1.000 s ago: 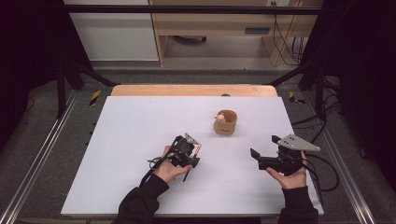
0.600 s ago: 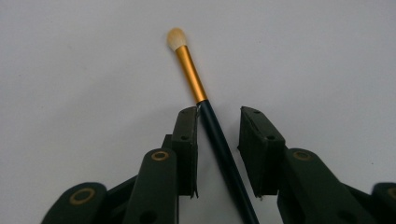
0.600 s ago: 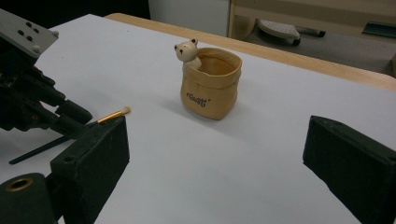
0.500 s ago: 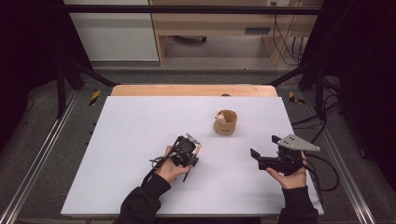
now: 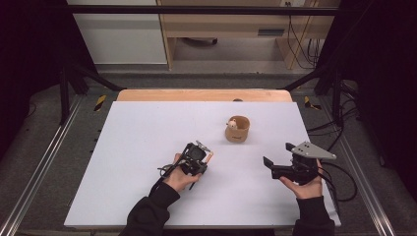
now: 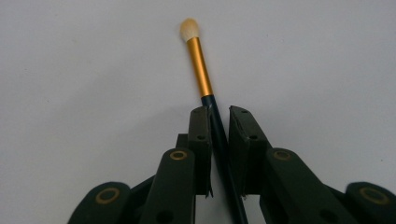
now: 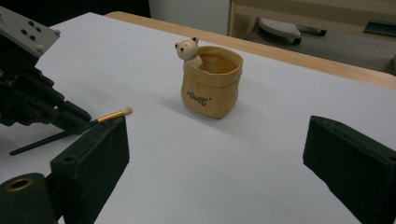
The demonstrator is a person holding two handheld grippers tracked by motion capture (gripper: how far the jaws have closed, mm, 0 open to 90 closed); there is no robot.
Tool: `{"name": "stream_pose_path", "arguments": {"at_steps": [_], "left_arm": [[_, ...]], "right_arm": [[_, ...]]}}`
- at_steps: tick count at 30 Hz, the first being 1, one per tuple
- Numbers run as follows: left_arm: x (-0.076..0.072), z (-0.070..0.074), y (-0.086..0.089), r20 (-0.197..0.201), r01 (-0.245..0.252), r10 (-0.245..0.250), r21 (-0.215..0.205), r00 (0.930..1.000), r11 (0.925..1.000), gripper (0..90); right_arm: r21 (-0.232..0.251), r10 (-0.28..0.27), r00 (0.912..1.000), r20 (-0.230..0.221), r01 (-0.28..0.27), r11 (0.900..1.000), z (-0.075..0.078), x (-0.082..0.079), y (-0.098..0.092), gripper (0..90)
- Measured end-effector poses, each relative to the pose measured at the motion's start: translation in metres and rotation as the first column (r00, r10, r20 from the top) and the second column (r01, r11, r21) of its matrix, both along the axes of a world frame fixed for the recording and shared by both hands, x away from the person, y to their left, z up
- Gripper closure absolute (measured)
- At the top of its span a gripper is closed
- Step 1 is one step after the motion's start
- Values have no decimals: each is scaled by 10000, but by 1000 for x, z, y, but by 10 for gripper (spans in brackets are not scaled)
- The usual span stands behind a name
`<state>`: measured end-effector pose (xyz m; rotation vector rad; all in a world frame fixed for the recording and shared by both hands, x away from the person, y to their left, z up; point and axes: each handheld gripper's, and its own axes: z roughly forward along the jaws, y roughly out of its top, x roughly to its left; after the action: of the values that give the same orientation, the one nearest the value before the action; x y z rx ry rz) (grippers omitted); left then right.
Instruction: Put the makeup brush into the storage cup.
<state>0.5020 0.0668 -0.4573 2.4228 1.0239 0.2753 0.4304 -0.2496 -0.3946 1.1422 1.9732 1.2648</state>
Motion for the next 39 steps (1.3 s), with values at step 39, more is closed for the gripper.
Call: {"name": "stream_pose_path", "arguments": {"at_steps": [39], "left_arm": [[-1, 19, -2, 198, 841, -850, 420, 9962, 9956, 825]], "right_arm": [[-12, 55, 10000, -17, -56, 10000, 0, 0, 0, 73]]}}
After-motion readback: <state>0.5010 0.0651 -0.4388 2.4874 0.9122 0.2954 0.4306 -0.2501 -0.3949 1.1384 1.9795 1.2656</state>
